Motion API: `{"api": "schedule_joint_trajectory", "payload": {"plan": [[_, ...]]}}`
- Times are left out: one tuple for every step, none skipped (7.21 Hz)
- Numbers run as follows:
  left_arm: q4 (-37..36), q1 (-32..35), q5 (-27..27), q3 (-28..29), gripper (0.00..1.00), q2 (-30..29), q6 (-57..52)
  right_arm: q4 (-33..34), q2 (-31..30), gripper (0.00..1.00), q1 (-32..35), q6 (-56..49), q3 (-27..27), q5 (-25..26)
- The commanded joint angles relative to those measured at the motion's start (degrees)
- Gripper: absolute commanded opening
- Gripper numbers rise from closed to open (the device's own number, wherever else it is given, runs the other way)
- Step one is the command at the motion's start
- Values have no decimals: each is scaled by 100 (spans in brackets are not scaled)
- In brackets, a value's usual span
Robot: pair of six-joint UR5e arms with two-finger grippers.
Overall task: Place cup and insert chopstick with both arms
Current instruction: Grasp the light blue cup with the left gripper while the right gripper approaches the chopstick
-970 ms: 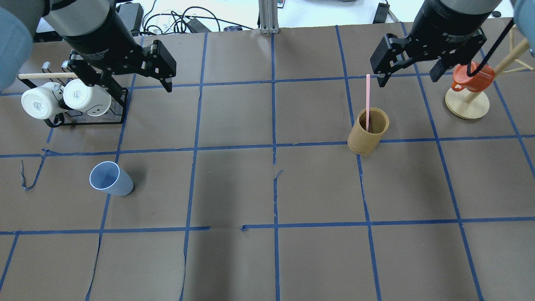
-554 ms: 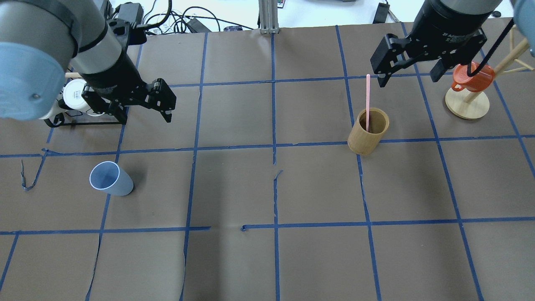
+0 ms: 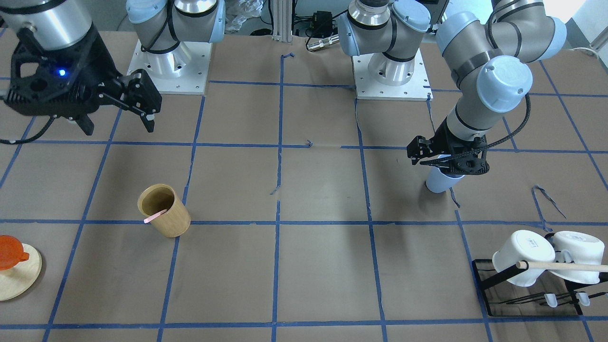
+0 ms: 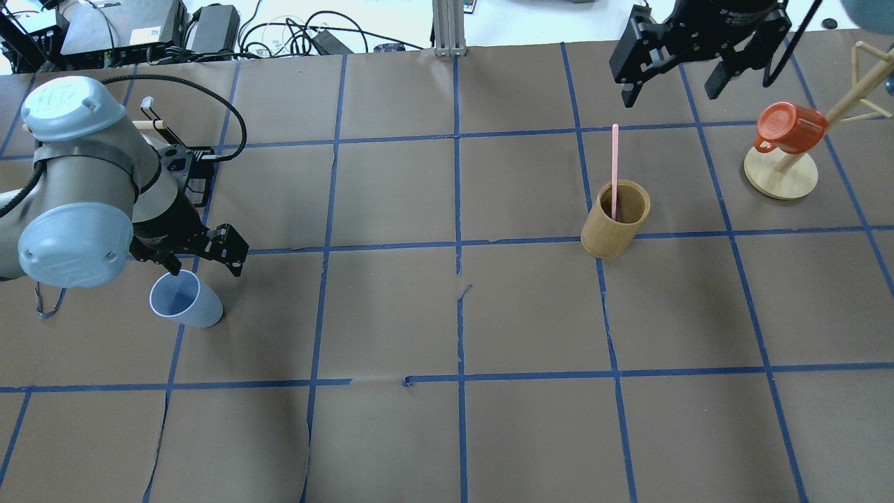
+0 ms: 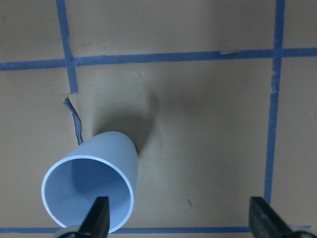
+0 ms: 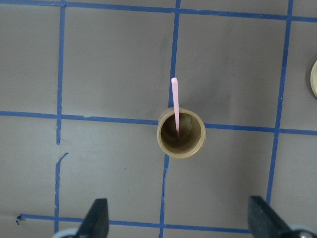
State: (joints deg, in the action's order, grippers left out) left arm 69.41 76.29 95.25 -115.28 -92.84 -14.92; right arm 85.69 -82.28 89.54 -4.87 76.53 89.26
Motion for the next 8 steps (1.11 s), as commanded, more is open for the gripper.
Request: {"api": "schedule_joint_trajectory", "payload": {"plan": [[-190,-53,108,-363,84,-93,-11,-264,817,100,19,-93,-323,30],[-191,-62,125,-364,59,-207,-19,-263,1106,100,10,-67,-332,47],[-191,-62,238,-364,44,-269,-20,-298,1344,100,10,-67,-332,117],[-191,-62,300,-355,21,-304,-20,-246,1547,100,10,-67,-341,109],[-200,-62,292,-329,0,-305,-2,-54,1644,100,10,-49,-349,91],[-234,-62,292,-268,0,-279,-2,78,1706,100,19,-6,-297,100],[-383,-62,301,-76,0,-304,42,97,1724,100,63,-14,-166,187],[-271,-1,266,239,0,-348,207,97,1725,100,63,-23,-61,214]]}}
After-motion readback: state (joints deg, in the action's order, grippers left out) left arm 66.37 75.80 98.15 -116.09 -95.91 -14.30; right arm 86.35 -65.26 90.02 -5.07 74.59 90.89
